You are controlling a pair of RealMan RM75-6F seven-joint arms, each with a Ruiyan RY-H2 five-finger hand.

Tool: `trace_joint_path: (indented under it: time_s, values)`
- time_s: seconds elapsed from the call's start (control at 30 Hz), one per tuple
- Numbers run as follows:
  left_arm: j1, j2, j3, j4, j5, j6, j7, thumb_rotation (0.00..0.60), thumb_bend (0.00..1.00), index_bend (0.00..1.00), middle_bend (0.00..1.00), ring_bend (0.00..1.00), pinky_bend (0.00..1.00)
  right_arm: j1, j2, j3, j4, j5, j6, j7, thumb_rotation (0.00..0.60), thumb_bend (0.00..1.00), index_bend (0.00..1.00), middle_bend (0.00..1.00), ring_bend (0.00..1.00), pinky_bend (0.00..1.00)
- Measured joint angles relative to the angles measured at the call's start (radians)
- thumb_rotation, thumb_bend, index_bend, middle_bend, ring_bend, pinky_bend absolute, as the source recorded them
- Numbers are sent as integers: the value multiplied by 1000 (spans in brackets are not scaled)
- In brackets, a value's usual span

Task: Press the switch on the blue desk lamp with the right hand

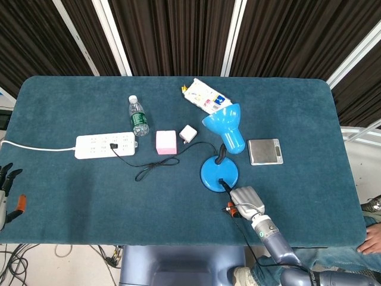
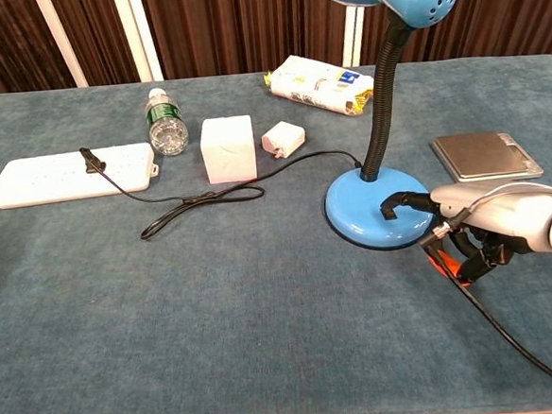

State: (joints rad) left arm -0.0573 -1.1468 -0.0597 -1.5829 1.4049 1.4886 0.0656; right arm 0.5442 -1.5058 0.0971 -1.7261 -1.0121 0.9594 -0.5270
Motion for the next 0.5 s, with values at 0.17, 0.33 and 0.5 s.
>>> trace_joint_path:
  time_s: [0.17,0.33,0.5]
  values:
    - [-1,2,-2,-16,7,5,10,600,479,159,42,0,7,11,1,-9,5,7,1,6,600,651,62,626,717,917]
    - [-3,4,-4,-19,4,2,18,600,479,159,42,0,7,22,-1,-13,7,21,2,7,600,651,63,626,716,934]
    - [0,3,-4,-12,0,2,12,600,479,159,42,0,7,33,0,-19,9,47,-5,8,600,651,63,626,716,949]
